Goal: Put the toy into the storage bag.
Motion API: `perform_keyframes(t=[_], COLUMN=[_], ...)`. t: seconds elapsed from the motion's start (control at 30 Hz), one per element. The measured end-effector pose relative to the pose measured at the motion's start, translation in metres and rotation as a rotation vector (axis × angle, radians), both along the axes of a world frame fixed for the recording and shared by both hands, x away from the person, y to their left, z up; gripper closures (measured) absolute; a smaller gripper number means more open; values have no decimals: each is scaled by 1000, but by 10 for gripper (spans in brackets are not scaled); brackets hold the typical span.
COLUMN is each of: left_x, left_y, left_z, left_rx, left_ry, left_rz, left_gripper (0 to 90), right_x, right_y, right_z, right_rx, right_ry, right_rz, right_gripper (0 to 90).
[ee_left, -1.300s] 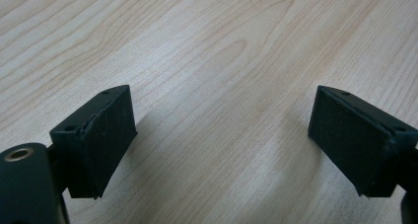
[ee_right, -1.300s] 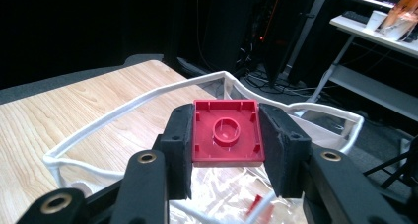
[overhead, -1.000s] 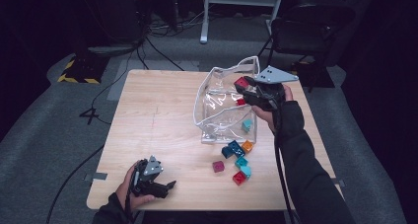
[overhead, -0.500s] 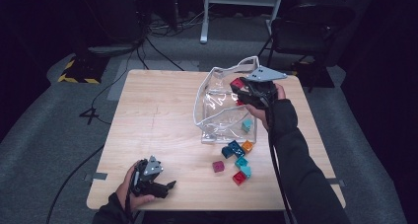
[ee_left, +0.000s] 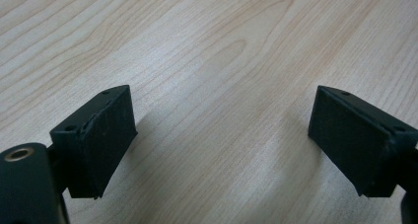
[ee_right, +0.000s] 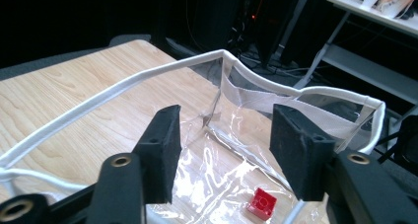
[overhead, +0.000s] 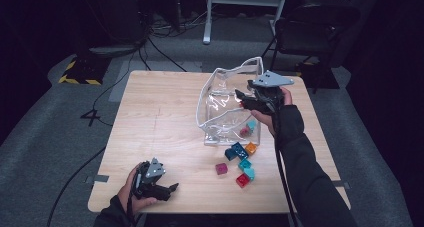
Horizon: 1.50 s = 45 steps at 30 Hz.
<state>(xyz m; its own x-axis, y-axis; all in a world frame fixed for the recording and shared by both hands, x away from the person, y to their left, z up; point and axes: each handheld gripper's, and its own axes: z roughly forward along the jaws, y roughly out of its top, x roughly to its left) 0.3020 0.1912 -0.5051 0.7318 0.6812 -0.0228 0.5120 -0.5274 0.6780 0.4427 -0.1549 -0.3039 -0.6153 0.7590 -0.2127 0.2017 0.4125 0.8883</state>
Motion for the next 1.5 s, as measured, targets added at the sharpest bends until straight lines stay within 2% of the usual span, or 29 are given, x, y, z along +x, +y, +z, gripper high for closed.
perform_keyframes(t=[0.37,0.63,0.77,0.83,1.03,1.33,1.43,1.5], left_x=[0,0,0,0,0,0,0,0], left_y=[0,0,0,0,0,0,0,0], left_z=[0,0,0,0,0,0,0,0], left_rx=[0,4,4,4,4,3,4,4], left_ry=[0,-3,-3,-3,-3,-3,-3,-4], left_rz=[2,0,0,0,1,2,1,2], left_gripper=[110,110,110,110,110,110,110,110], right_x=[-35,-58,-74,-82,-91,-81,-75,-69], right_y=[-24,-38,-42,-44,-51,-63,-67,-70], right_z=[8,-7,-19,-30,-69,-128,-141,-150], right_rx=[23,22,3,-4,-27,-83,-98,-100], right_ry=[-27,-17,1,15,69,167,166,189], right_rz=[59,97,159,186,200,141,116,100], right_gripper=[371,336,319,324,333,401,449,461])
